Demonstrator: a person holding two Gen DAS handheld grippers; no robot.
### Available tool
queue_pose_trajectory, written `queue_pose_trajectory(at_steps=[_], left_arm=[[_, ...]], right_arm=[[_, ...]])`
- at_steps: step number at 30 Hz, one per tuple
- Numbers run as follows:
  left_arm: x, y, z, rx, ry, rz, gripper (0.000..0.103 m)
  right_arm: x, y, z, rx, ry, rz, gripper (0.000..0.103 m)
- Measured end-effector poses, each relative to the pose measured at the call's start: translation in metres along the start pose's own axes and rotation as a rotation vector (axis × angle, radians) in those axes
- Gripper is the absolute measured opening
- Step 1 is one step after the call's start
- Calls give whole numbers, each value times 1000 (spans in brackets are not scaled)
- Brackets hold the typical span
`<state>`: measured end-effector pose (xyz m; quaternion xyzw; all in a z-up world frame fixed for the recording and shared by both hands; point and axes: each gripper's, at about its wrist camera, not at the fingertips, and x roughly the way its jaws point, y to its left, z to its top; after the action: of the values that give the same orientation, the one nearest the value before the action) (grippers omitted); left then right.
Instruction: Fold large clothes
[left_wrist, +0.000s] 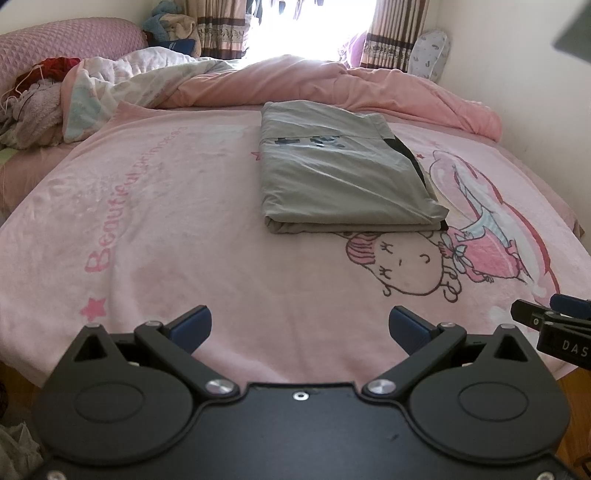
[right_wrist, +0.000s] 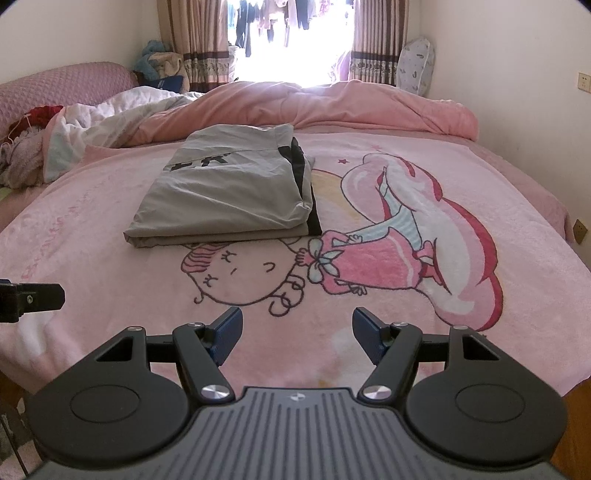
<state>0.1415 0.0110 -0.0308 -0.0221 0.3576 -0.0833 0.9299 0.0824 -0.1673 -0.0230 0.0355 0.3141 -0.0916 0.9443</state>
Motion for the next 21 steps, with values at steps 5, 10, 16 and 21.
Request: queue_pose_trajectory(at_steps=[5, 10, 16, 21], left_arm=[[1, -1, 0, -2, 5, -2, 103], [1, -3, 1, 0, 5, -4, 103], [2, -2, 1, 1, 3, -14, 103], [1, -4, 1, 13, -5, -19, 103]], right_arm=[[1, 1, 1, 0, 1, -1, 80], [1, 1, 1, 0, 3, -1, 80], [5, -2, -1, -1, 11, -1, 80], [5, -2, 0, -1, 12, 0, 80]])
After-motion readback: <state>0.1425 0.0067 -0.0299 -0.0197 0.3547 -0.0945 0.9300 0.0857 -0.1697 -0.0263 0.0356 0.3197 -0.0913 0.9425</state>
